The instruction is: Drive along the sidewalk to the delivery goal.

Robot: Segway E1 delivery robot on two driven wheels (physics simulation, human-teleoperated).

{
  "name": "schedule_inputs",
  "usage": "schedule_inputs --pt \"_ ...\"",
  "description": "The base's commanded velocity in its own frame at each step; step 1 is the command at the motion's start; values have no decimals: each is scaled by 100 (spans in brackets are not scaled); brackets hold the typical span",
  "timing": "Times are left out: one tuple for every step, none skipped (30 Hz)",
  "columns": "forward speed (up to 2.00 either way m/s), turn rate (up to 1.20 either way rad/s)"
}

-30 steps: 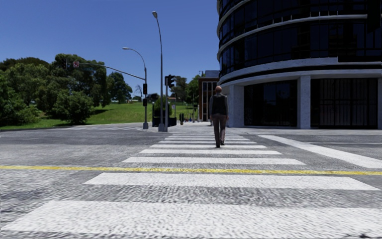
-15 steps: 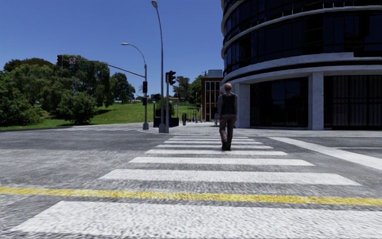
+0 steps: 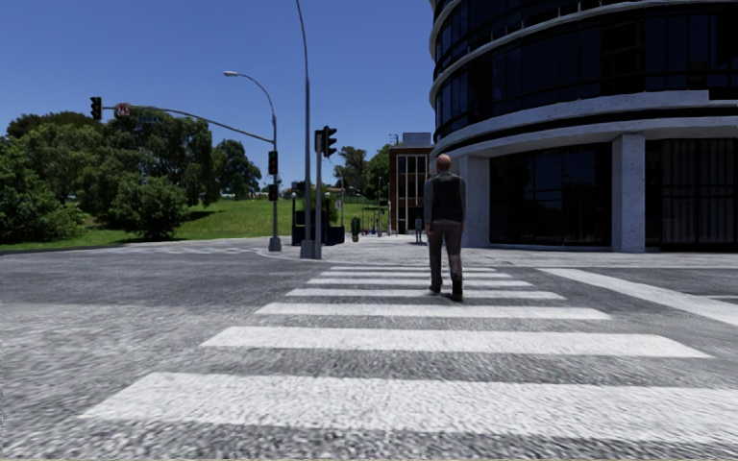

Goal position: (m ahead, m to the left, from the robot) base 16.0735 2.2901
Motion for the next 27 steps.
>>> schedule_inputs --pt "200 0" --pt "200 0" --pt "200 0" --pt "200 0" --pt "200 0" --pt "200 0" --pt "200 0" --pt "200 0" --pt "200 0" --pt "200 0" --pt "200 0" --pt "200 0" --pt "200 0" --pt "200 0" --pt "200 0" --pt "200 0" --pt "200 0" --pt "200 0" --pt "200 0" --pt "200 0" --pt "200 0" --pt "200 0" --pt "200 0" --pt "200 0" --pt "200 0" --pt "200 0" --pt "200 0"
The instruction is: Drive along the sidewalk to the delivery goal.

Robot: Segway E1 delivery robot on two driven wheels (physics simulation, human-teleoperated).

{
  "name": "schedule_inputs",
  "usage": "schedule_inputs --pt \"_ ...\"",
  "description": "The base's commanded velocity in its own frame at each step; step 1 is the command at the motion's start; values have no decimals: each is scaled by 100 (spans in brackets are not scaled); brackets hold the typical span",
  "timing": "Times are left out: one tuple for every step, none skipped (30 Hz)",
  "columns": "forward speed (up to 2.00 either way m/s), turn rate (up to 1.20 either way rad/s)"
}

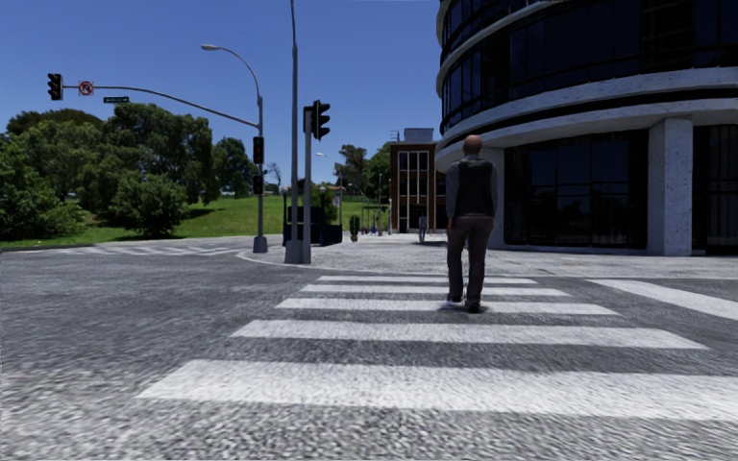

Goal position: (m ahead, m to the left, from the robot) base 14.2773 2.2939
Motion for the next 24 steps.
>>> schedule_inputs --pt "200 0" --pt "200 0" --pt "200 0" --pt "200 0" --pt "200 0" --pt "200 0" --pt "200 0" --pt "200 0" --pt "200 0" --pt "200 0" --pt "200 0" --pt "200 0" --pt "200 0" --pt "200 0" --pt "200 0" --pt "200 0" --pt "200 0" --pt "200 0" --pt "200 0" --pt "200 0" --pt "200 0" --pt "200 0" --pt "200 0" --pt "200 0"
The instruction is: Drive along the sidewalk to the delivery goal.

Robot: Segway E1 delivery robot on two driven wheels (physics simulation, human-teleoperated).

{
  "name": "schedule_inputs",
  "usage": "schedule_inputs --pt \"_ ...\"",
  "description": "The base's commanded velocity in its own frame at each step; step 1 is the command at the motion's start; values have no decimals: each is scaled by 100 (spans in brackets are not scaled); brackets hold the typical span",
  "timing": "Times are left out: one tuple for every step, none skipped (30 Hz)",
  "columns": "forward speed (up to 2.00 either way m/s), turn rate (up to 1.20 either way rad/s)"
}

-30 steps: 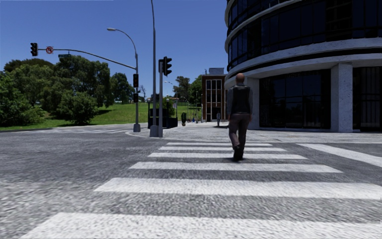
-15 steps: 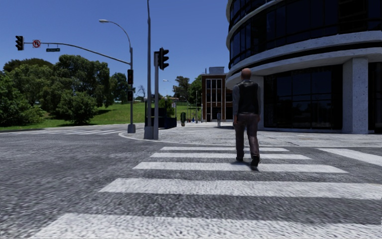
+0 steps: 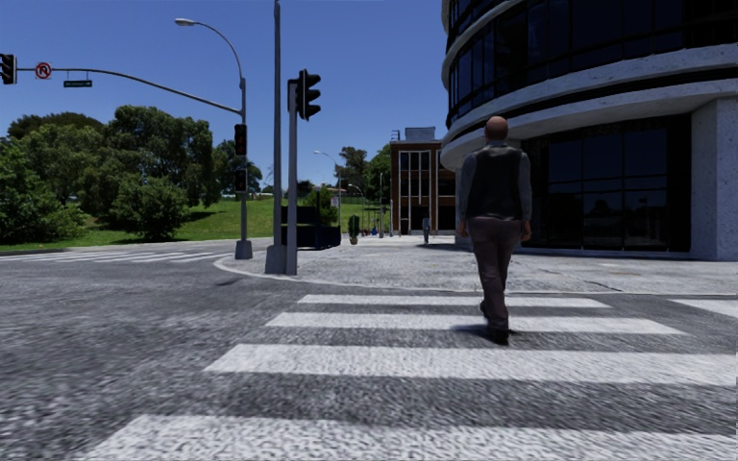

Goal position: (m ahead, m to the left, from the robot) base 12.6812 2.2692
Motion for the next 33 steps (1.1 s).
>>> schedule_inputs --pt "200 0" --pt "200 0" --pt "200 0" --pt "200 0" --pt "200 0" --pt "200 0" --pt "200 0" --pt "200 0" --pt "200 0" --pt "200 0" --pt "200 0" --pt "200 0" --pt "200 0" --pt "200 0" --pt "200 0" --pt "200 0" --pt "200 0" --pt "200 0" --pt "200 0" --pt "200 0" --pt "200 0" --pt "200 0" --pt "200 0" --pt "200 0" --pt "200 0" --pt "200 0" --pt "200 0" --pt "200 0" --pt "200 0" --pt "200 0" --pt "200 0" --pt "200 0" --pt "200 0"
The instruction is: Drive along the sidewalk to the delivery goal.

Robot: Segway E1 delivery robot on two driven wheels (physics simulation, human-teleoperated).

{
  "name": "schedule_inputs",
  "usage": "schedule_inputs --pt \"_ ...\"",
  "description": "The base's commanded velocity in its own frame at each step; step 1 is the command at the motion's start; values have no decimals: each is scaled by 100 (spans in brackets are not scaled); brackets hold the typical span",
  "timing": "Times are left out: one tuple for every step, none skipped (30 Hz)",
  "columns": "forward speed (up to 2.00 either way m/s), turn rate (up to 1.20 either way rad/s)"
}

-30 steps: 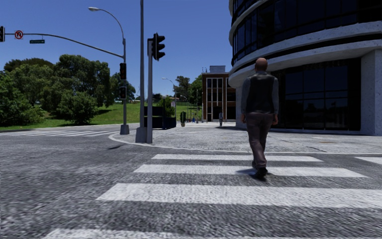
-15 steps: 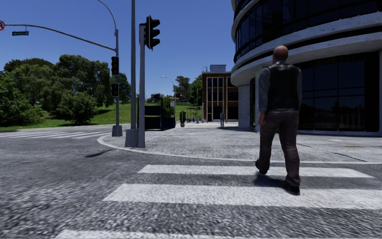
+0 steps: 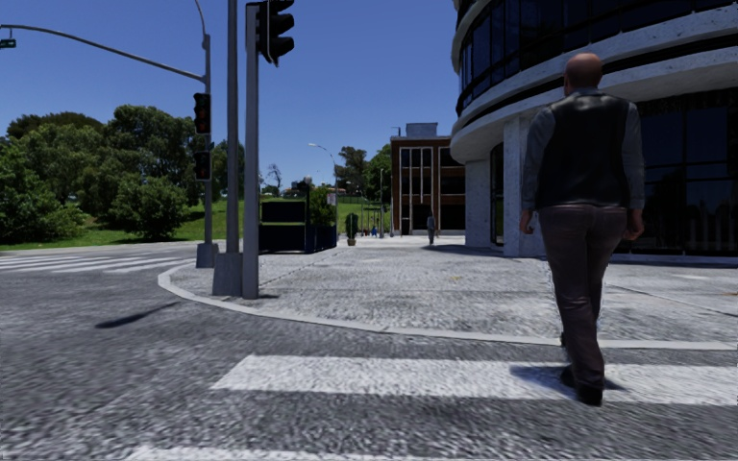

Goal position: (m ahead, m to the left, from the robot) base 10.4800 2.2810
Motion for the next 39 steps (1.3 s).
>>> schedule_inputs --pt "200 0" --pt "200 0" --pt "200 0" --pt "200 0" --pt "200 0" --pt "200 0" --pt "200 0" --pt "200 0" --pt "200 0" --pt "200 0" --pt "200 0" --pt "200 0" --pt "200 0" --pt "200 0" --pt "200 0" --pt "200 0" --pt "200 0" --pt "200 0" --pt "200 0" --pt "200 0" --pt "200 0" --pt "200 0" --pt "200 0" --pt "200 0" --pt "200 0" --pt "200 0" --pt "200 0" --pt "200 0" --pt "200 0" --pt "200 0" --pt "200 0" --pt "200 0" --pt "191 0" --pt "176 0" --pt "167 0" --pt "167 0" --pt "164 0" --pt "164 0" --pt "164 0"
